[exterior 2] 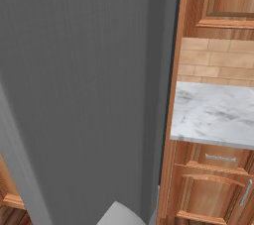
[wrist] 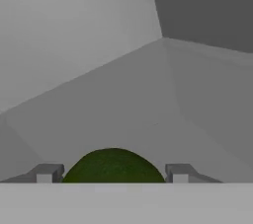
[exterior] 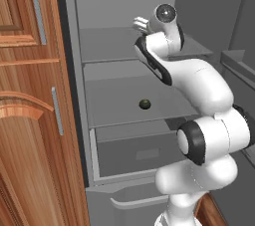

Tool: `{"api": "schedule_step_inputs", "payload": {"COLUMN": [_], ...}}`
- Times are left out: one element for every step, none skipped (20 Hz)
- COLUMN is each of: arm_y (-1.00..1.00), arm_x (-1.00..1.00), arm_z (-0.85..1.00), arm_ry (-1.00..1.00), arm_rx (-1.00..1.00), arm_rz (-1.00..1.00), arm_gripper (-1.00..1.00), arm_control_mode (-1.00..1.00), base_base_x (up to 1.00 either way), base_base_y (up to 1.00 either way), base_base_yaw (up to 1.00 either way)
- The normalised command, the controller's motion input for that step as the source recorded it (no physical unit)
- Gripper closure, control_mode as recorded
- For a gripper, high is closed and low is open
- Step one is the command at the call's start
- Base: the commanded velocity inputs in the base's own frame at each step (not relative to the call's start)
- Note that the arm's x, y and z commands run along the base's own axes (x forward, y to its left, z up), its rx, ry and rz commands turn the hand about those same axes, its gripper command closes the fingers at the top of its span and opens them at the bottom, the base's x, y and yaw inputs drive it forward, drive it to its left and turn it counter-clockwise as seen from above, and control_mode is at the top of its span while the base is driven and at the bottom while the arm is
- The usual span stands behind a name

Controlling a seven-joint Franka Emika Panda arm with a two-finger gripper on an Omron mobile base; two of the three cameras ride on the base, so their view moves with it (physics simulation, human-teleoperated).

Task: Place the cold items (lime and squash) from the fridge in one tupperware on the dining counter. Place the warm items (hot dog and kebab skewer) in the stove area in another tupperware.

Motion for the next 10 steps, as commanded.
{"api": "schedule_step_inputs", "payload": {"arm_y": [0.82,0.66,0.59,0.56,0.61,0.54,0.51,0.49,0.48,0.46], "arm_x": [-1.0,-1.0,-1.0,-1.0,-1.0,-1.0,-1.0,-1.0,-1.0,-1.0], "arm_z": [0.42,0.11,0.0,-0.04,-0.34,-0.48,-0.71,-0.8,-0.87,-0.88], "arm_ry": [0.11,0.04,0.0,0.0,-0.01,0.01,0.09,0.07,0.03,0.04], "arm_rx": [0.18,0.19,0.21,0.22,0.16,0.13,0.06,0.04,0.04,0.05], "arm_rz": [0.0,-0.05,-0.13,-0.14,-0.15,-0.09,-0.05,-0.04,-0.04,-0.06], "arm_gripper": [1.0,1.0,1.0,1.0,1.0,1.0,1.0,1.0,1.0,1.0], "arm_control_mode": [-1.0,-1.0,-1.0,-1.0,-1.0,-1.0,-1.0,-1.0,-1.0,-1.0], "base_base_x": [0.0,0.0,0.0,0.0,0.0,0.0,0.0,0.0,0.0,0.0], "base_base_y": [0.0,0.0,0.0,0.0,0.0,0.0,0.0,0.0,0.0,0.0], "base_base_yaw": [0.0,0.0,0.0,0.0,0.0,0.0,0.0,0.0,0.0,0.0]}}
